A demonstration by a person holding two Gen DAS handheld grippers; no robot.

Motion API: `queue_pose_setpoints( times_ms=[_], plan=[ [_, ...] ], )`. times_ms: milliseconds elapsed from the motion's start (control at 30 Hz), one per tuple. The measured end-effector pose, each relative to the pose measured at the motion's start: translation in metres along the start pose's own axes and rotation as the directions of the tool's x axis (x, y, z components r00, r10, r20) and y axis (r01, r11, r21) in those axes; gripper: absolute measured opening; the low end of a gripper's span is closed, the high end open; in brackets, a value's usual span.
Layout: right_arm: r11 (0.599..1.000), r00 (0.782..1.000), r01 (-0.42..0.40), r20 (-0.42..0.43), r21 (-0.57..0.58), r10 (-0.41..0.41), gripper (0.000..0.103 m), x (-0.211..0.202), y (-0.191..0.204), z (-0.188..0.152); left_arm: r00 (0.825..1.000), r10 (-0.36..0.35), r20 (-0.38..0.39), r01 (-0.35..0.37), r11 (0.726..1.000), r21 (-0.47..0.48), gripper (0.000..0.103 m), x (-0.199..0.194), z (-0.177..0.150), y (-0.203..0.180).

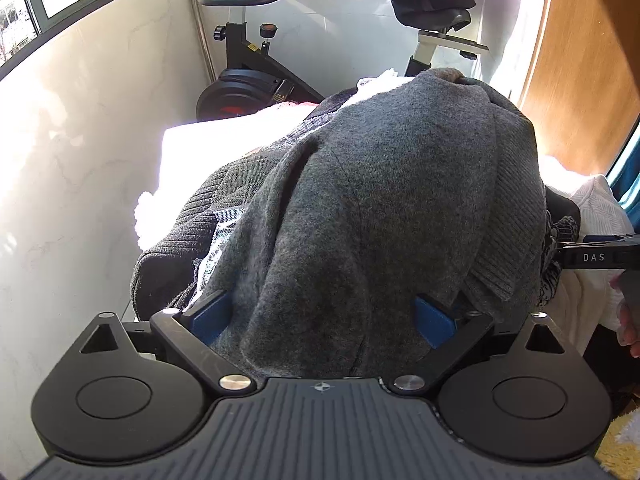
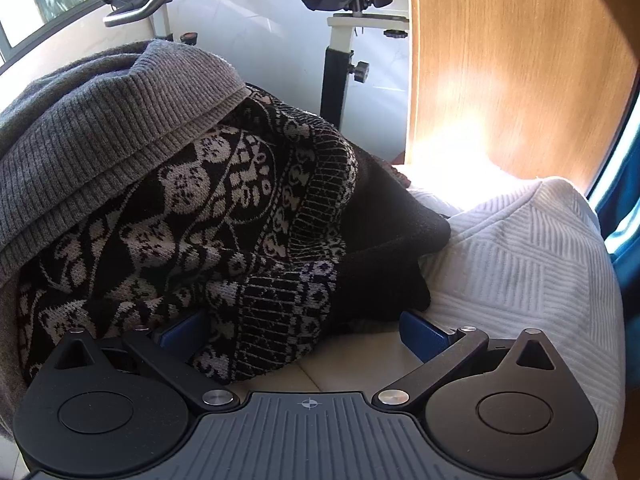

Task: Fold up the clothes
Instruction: 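Lower the left gripper onto the grey cardigan while the right gripper approaches the patterned sweater, then close the left gripper on the grey cardigan and lift it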

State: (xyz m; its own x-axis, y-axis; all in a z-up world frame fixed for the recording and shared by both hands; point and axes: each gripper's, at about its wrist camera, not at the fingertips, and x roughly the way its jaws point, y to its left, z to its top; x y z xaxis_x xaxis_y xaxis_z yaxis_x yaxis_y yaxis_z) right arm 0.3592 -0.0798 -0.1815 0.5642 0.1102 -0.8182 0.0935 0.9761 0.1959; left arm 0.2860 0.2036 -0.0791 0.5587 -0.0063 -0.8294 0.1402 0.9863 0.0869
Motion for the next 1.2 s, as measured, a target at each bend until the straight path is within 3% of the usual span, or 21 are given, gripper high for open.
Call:
queue_pose_setpoints(
  times_ms=[67,133,233,433,533,633,733,867,933,1033,1167,1200],
  plan=[
    [1.0,1.0,-0.02,-0.014,0.005,0.02,0.102,0.003,-0.004,0.002,1.0,0.015,0.011,-0.015,1.0,-0.011,0.078,-0.005,-0.002,0.0],
    [0.999,0.999,-0.039,-0.026,0.016,0.039,0.102,0.004,-0.008,0.003,0.998,0.042,0.036,-0.042,0.999,-0.01,0.037,-0.014,-0.002,-0.001],
    [0.999,0.999,-0.044,-0.026,0.006,0.044,0.102,0.003,-0.009,0.003,0.994,0.051,0.098,-0.044,0.997,-0.067,0.017,-0.033,0.004,0.006],
    [0.998,1.0,-0.005,0.026,-0.065,0.007,0.102,-0.007,-0.001,-0.002,0.968,0.092,0.235,-0.054,0.985,-0.163,0.013,-0.076,0.018,0.017],
    [0.997,0.999,0.004,0.044,-0.081,0.0,0.102,-0.014,-0.001,-0.002,0.947,0.083,0.31,-0.018,0.979,-0.205,0.013,-0.094,0.029,0.019],
    [0.998,0.997,-0.003,0.075,-0.07,0.009,0.102,-0.029,-0.004,0.001,0.944,0.099,0.313,-0.028,0.975,-0.223,0.013,-0.091,0.033,0.02],
    [0.996,0.982,-0.073,0.174,-0.045,0.08,0.102,-0.053,-0.009,0.013,0.946,0.097,0.308,-0.007,0.959,-0.282,0.013,-0.082,0.028,0.025],
    [0.988,0.968,-0.15,0.196,-0.041,0.155,0.102,-0.06,-0.003,0.036,0.954,0.116,0.277,0.0,0.922,-0.388,0.013,-0.07,0.02,0.033],
    [0.984,0.962,-0.171,0.207,-0.052,0.178,0.102,-0.057,0.005,0.047,0.958,0.123,0.259,-0.011,0.919,-0.394,0.013,-0.065,0.018,0.033],
    [0.98,0.953,-0.179,0.233,-0.088,0.195,0.077,-0.055,0.024,0.064,0.954,0.126,0.271,-0.02,0.932,-0.362,0.013,-0.069,0.019,0.031],
    [0.968,0.939,-0.236,0.235,-0.084,0.249,0.071,-0.051,0.04,0.082,0.932,0.095,0.348,0.014,0.954,-0.299,0.012,-0.094,0.025,0.028],
    [0.962,0.935,-0.256,0.226,-0.099,0.272,0.055,-0.05,0.043,0.084,0.926,0.083,0.369,0.025,0.96,-0.278,0.012,-0.103,0.027,0.026]
  ],
)
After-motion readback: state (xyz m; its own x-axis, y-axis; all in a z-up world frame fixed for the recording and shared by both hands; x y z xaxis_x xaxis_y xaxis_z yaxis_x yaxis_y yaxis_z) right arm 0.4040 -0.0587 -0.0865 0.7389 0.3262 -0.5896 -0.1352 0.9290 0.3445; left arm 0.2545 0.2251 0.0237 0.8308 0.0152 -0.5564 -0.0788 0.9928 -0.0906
